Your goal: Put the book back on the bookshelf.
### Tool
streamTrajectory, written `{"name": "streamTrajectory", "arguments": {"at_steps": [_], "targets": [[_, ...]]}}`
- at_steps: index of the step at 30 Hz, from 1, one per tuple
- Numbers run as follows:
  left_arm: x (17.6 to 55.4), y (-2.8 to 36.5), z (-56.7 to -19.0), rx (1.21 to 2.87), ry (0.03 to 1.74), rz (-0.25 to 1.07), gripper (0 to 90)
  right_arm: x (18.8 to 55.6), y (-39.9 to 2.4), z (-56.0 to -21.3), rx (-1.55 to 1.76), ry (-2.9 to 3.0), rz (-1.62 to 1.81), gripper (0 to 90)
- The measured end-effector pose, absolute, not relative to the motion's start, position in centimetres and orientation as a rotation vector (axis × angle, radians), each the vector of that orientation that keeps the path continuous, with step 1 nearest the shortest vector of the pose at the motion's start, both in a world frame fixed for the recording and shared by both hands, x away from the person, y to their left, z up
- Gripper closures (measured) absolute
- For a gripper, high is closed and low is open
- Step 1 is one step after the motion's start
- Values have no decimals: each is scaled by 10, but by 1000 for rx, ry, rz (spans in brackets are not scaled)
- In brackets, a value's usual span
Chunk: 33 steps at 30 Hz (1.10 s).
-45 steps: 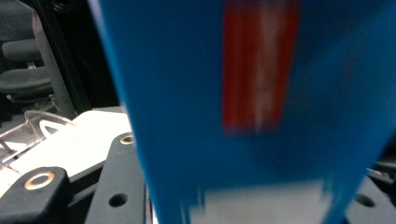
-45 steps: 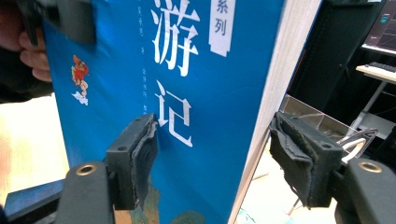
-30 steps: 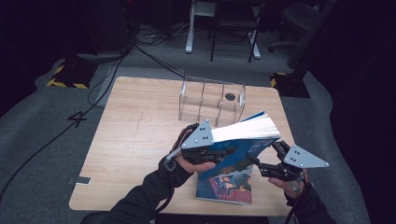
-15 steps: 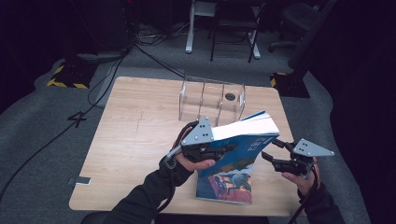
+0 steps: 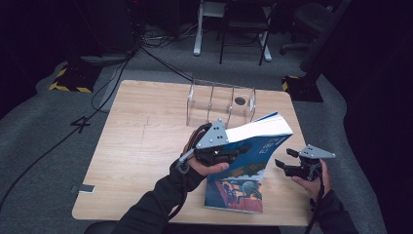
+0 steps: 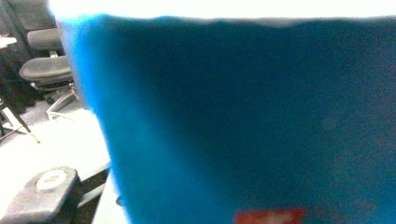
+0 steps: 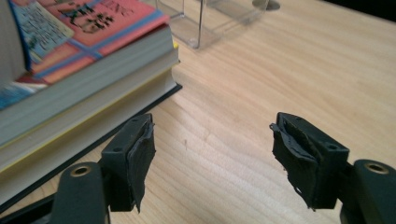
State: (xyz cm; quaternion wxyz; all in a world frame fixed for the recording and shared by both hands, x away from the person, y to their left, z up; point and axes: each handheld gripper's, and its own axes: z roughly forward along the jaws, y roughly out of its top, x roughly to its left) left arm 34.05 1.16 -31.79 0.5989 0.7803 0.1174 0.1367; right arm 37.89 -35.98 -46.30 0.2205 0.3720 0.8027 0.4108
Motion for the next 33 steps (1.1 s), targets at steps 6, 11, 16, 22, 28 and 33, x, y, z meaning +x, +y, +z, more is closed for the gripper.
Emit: {"name": "streamTrajectory", "arguments": {"at_steps": [6,11,16,22,28,33], "targets": [[341,11,-313,1817,269,339,605,382,-359,-469,1043,2250,1112,298],[345,15,-308,1824,309,393,607,382,-358,-470,1049,2254,1117,300],[350,28,-304,1818,353,433,606,382,-358,-471,1052,2251,1121,303],[357,51,-299,1807,403,478,606,382,-359,-471,1067,2243,1120,303],[365,83,-294,1780,506,560,607,382,-357,-472,1066,2256,1109,303],[375,101,-288,1763,585,612,607,382,-355,-473,1065,2262,1099,304]]}}
